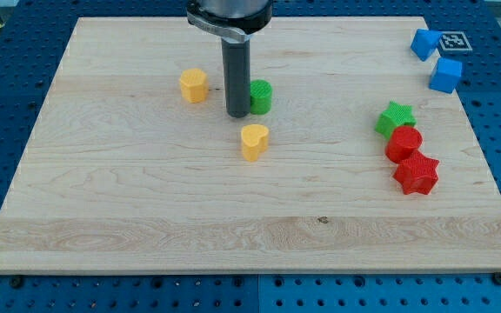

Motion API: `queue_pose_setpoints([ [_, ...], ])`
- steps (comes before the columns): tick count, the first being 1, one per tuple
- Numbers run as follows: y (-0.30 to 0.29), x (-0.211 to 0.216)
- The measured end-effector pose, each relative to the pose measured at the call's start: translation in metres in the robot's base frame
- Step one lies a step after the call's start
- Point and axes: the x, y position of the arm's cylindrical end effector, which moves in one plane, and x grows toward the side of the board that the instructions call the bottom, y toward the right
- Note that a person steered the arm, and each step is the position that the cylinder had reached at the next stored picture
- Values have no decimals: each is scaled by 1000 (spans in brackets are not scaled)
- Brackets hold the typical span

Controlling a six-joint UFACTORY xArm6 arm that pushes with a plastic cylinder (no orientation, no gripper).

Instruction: Drag green circle towards middle of the board

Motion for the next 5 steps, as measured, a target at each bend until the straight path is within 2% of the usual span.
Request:
queue_pose_setpoints([
  [5, -3, -9],
])
